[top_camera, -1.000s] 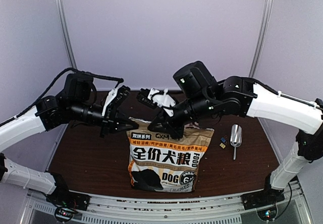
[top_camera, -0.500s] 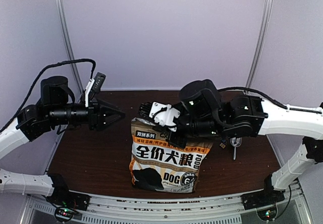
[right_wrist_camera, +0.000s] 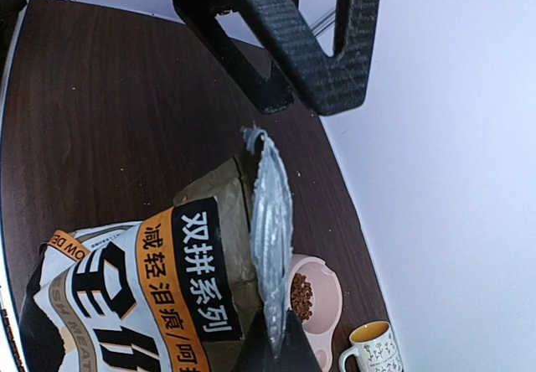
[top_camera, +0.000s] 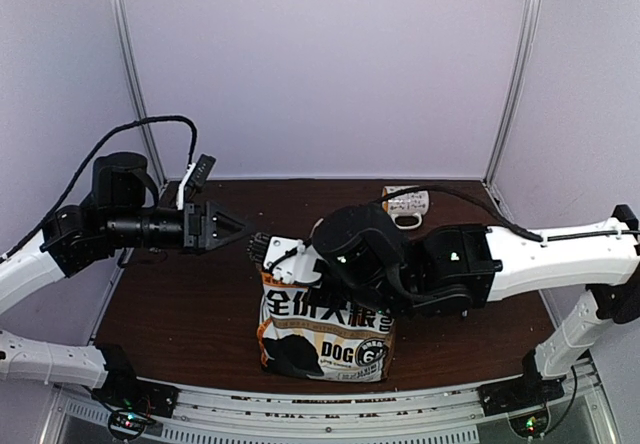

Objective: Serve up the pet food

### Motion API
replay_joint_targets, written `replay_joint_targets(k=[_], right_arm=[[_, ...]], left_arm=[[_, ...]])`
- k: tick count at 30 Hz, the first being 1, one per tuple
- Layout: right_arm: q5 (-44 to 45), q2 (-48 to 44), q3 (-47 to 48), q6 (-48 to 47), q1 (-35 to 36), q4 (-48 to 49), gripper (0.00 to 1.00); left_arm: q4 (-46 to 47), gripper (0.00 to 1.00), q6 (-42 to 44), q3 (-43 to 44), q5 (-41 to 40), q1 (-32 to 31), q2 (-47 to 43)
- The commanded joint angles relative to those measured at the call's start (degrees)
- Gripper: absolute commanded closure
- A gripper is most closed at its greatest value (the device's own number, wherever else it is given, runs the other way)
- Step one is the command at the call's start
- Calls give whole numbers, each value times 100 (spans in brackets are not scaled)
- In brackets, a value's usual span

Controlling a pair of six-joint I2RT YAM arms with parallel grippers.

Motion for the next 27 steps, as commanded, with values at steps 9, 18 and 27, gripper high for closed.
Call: replay_joint_targets(k=[9, 18, 27], right_arm=[[1074, 438, 94, -411, 263, 375, 100], [-153, -20, 261, 383, -36, -224, 100], [-2552, 391, 1762, 981, -637, -2061, 57]], left_arm=[[-13, 27, -557, -88, 810, 28, 366], [-444, 6, 1216, -493, -1599, 28, -987], [-158, 2, 2298, -379, -1346, 27, -1306]])
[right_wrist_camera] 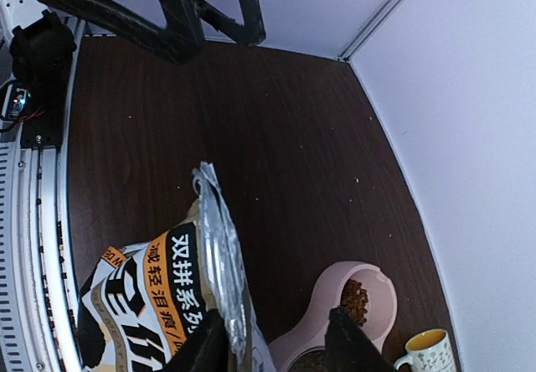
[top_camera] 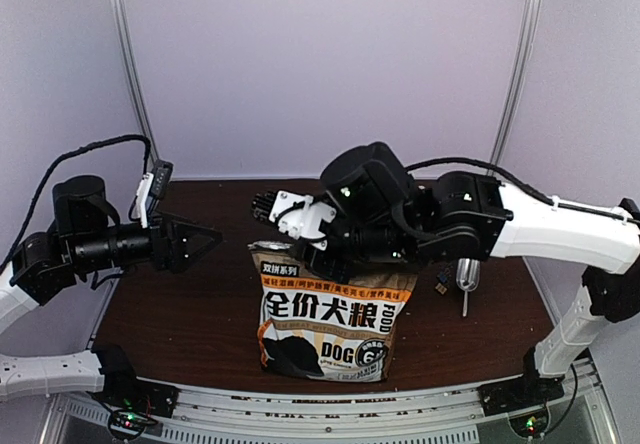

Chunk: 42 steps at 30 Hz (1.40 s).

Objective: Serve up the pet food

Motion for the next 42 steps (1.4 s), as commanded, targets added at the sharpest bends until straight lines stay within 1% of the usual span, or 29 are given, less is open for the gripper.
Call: replay_joint_targets(k=[1, 3, 8, 13, 17, 18, 20, 23, 27, 28, 30, 32, 37, 40, 42], right_arm=[[-1240, 348, 968, 350, -155, -1023, 51], [-1428, 628, 1362, 367, -194, -1338, 44], [-1754, 1332, 2292, 308, -223, -2097, 33], [-1276, 1716, 2634, 323, -239, -2325, 25], [-603, 2011, 2773, 398, -280, -2521, 24], [-519, 2069, 2820, 449, -321, -2581, 27], [-481, 2106, 2863, 576, -418, -2649, 38], [-542, 2014, 2795, 704, -565, -2609, 65], [-797, 1815, 2625, 796, -744, -2420, 98], [-861, 1760, 2582, 841, -786, -2362, 100], [-1045, 1590, 2469, 984, -886, -2161, 100], [-1325, 1292, 2141, 1157, -1033, -1794, 100], [-2644, 506, 1258, 1444, -1390, -904, 100], [-3300, 275, 910, 1583, -1520, -527, 100], [-3411, 183, 774, 1617, -1560, -389, 100]], left_arm=[[248, 2, 851, 274, 82, 16, 70], [194, 2, 1114, 333, 272, 17, 93], [284, 2, 1462, 246, 340, 17, 51], [696, 2, 1481, -31, 429, 17, -100], [968, 2, 1486, -237, 315, 17, -224], [1046, 2, 1504, -296, 318, 17, -242], [1288, 2, 1530, -465, 313, 10, -269], [1798, 2, 1661, -775, 414, 17, -277], [2258, 3, 1853, -993, 576, 17, 40], [2328, 4, 1897, -1020, 619, 17, 168], [2444, 7, 1951, -1048, 696, 9, 420], [2549, 9, 1958, -1088, 745, -23, 644], [2797, 14, 1907, -1194, 878, -61, 1014], [2935, 22, 1875, -1182, 1019, -99, 1280], [2948, 29, 1880, -1190, 1048, -128, 1428]])
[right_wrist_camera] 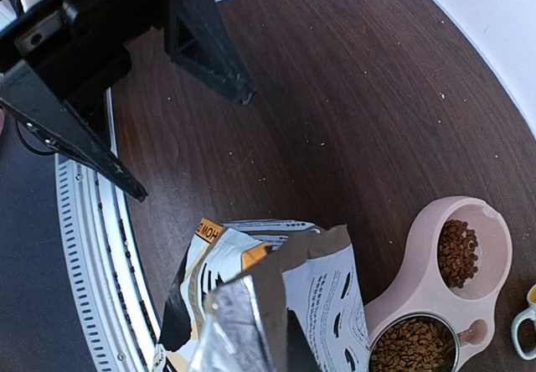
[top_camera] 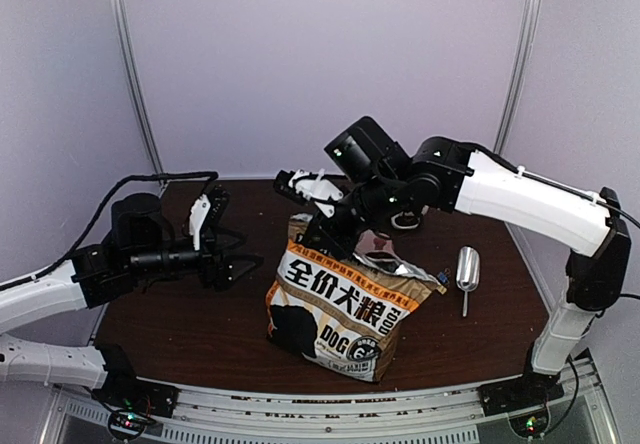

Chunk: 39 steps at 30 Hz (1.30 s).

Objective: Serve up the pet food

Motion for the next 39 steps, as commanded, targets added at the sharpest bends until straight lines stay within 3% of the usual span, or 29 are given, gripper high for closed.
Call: replay_joint_targets(k=[1, 4, 7, 12, 17, 20, 26, 29, 39], right_arm=[[-783, -575, -159, 210, -110, 848, 100], [-1050, -595, -183, 155, -118, 852, 100], [-1489, -594, -214, 97, -116, 888, 100], [-2107, -560, -133, 94, -105, 906, 100], [-2237, -463, 58, 4, -94, 657, 100], [-2229, -407, 164, -49, -87, 487, 100], [-1981, -432, 265, -155, -85, 172, 100], [-1677, -469, 233, -287, -83, -145, 94], [-170, -1391, -1195, -196, -82, -481, 77]], left_arm=[[547, 32, 61, -31, 260, -67, 282], [748, 32, 34, -11, 376, -86, 380], [932, 18, 91, 153, 521, -93, 522], [1018, 3, 378, 582, 932, -102, 857], [882, 3, 612, 916, 1293, -199, 1176], [677, 18, 764, 1190, 1517, -276, 1471], [290, 75, 1019, 1494, 1607, -427, 1757], [307, 100, 1005, 1421, 1497, -427, 1666], [456, 100, 918, 973, 733, -427, 821]])
